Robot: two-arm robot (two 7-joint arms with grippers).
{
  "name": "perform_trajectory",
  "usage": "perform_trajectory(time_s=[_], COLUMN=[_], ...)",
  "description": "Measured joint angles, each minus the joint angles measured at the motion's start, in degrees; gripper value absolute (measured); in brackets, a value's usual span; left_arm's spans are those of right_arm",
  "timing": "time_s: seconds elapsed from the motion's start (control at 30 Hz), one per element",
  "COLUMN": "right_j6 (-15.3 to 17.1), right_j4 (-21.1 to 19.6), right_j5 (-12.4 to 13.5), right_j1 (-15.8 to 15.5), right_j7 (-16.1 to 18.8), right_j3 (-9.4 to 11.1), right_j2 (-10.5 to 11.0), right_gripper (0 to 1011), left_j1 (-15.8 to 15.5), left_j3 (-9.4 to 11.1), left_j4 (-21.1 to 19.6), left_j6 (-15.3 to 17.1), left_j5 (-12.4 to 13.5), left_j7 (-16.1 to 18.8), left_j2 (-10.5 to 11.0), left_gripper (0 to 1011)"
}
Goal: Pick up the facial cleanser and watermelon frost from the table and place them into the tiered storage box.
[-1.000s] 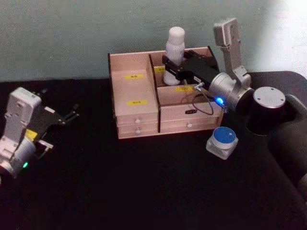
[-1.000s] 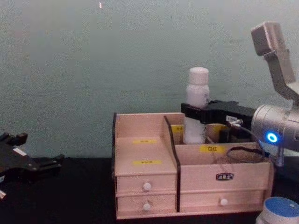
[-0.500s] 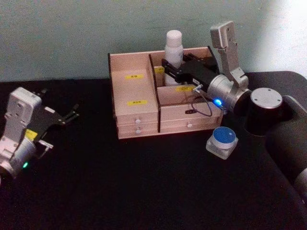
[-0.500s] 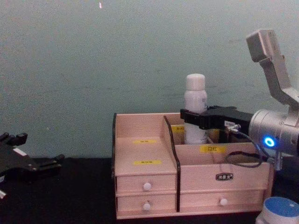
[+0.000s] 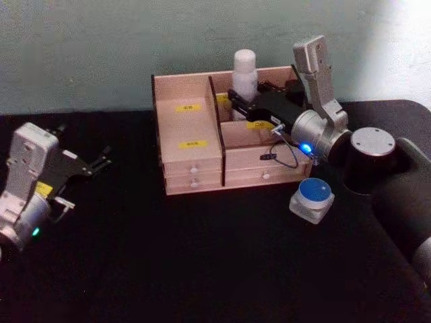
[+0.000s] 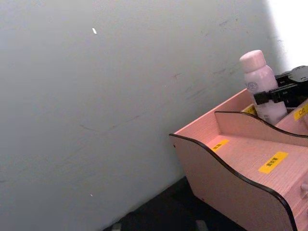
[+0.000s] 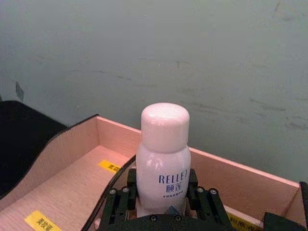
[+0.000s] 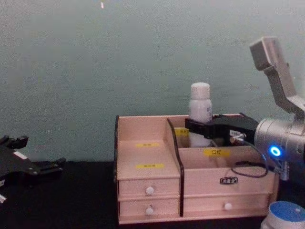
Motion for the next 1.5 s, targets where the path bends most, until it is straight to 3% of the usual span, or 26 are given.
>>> perform_trajectory(time_s=[1.33,1.5], right_j6=[-0.8,-0.8], right_j4=[0.9,0.9], right_j5=[-1.2,-1.1], right_j1=[-0.7,-0.7], right_j7=[-0.1,-0.1], right_j3=[0.3,0.3], right_j2=[-0.1,-0.1], right_gripper=[589,699], left_j1=[0.0,0.0], left_j3=[0.0,0.0], left_j4=[0.0,0.0], left_j6=[0.0,0.0], left_j5=[0.0,0.0], left_j7=[0.0,0.0], left_j2=[0.0,0.0], left_gripper=[1001,1001])
